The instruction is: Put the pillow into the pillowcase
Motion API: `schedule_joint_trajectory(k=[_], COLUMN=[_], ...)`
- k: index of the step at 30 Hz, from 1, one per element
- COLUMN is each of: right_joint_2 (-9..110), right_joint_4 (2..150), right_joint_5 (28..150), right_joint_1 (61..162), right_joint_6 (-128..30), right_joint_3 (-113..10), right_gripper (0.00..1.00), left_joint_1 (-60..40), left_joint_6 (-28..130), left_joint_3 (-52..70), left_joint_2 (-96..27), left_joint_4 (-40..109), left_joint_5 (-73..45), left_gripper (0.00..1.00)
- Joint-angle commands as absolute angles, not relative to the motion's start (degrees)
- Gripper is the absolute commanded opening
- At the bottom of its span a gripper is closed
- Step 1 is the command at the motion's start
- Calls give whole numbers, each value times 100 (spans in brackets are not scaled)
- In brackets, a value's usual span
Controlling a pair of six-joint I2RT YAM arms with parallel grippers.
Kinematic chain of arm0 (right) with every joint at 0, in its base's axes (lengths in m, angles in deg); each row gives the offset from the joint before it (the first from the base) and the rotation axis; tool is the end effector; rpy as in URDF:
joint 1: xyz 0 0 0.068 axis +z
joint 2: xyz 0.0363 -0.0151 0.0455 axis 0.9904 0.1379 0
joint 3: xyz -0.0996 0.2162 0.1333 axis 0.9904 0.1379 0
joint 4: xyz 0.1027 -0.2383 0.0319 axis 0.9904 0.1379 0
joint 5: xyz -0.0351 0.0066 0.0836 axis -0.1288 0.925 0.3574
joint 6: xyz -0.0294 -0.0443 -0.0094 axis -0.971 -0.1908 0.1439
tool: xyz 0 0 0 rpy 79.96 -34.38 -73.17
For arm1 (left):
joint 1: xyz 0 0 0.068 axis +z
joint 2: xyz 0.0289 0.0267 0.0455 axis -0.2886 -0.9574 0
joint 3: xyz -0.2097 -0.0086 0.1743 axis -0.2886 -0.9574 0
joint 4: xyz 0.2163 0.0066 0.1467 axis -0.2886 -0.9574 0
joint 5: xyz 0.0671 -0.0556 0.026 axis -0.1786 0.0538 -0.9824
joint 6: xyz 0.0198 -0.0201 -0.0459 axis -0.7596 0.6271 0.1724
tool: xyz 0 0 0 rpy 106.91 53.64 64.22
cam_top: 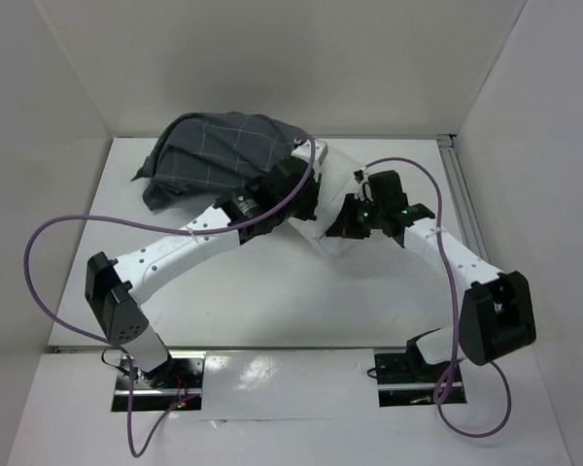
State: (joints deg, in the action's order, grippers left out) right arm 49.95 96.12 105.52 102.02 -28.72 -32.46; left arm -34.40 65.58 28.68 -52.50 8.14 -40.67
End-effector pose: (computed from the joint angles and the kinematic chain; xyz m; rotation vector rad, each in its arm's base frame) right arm 0.2765 0.1160 0.2542 -0.0648 2.4412 0.8892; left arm 0.2476 -0.2898 0.3803 0.2411 2.0344 -0.5346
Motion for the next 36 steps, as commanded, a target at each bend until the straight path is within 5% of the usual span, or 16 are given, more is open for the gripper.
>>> schedule_joint_trajectory(k=[1, 16, 22, 27, 28, 30, 31, 32, 34, 36], right_joint_2=[4395, 1844, 2423, 3125, 3275, 3644, 4072, 4303, 4829, 5077], right_joint_4=[9093, 13783, 14526, 13256, 13251, 12463, 12243, 11936, 11496, 10810], right_joint_5=[10636, 9950, 10503, 10812, 10812, 10681, 10549, 10548, 10338, 10067], right_joint_1=[10115, 10114, 10114, 10114, 10114, 10114, 10027, 9739, 9378, 8824], right_joint_6=[-3127, -3945, -3743, -3277, -3190, -2987, -2987, -2899, -2706, -2443], right_joint_3=[-3400, -4892, -5395, -5061, -5061, -5061, -5113, -5113, -5026, -5026], right_gripper=[0, 0, 0, 0, 0, 0, 3, 36, 67, 84], left_joint_1=[-3745, -3886, -2451, -1023, -951, -828, -732, -731, -731, -731], left_joint_6=[6531, 7190, 6953, 6691, 6628, 6478, 6400, 6312, 6242, 6171], left_joint_3=[3873, 5720, 6661, 7441, 7601, 7795, 7857, 7857, 7463, 7042], left_joint_2=[-4631, -3646, -4866, -7015, -7300, -7818, -7882, -7883, -7525, -7129], left_joint_4=[1093, -1404, -1792, -1545, -1545, -1475, -1475, -1405, -1317, -975], left_joint_5=[-2592, -2057, -1522, -202, -202, -202, -202, -202, -332, -683], left_gripper=[0, 0, 0, 0, 2, 37, 52, 73, 83, 89])
